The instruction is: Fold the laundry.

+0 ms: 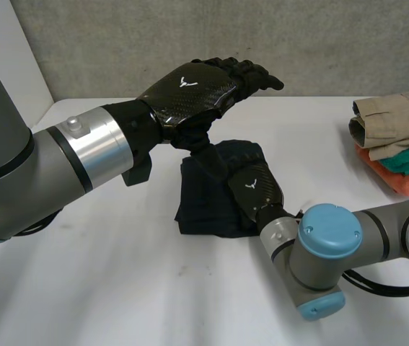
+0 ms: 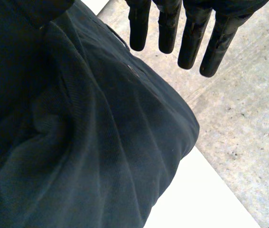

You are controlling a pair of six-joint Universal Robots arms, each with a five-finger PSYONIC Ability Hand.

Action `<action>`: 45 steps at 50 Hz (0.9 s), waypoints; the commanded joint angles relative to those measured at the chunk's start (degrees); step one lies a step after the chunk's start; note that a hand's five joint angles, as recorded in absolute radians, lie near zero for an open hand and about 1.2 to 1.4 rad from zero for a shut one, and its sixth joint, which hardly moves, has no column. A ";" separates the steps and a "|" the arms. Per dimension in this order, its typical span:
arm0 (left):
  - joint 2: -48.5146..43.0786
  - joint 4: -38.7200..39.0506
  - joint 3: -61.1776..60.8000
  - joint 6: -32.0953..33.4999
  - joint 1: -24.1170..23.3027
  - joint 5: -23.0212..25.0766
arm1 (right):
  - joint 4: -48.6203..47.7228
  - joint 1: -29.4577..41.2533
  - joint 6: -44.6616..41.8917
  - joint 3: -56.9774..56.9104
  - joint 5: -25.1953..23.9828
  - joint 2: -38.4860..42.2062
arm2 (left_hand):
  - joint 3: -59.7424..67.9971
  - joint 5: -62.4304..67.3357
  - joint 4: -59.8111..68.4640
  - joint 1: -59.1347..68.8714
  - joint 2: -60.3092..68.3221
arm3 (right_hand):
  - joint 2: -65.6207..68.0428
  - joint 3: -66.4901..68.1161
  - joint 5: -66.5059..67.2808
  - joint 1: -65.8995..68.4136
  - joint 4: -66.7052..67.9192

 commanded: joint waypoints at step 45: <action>-0.22 0.39 -2.26 0.47 1.28 0.54 | 15.74 -0.08 -0.05 -10.59 -0.10 2.34 | -1.01 -1.75 -0.73 -0.02 -0.58 | -5.22 -5.02 -5.54 -2.72 -5.04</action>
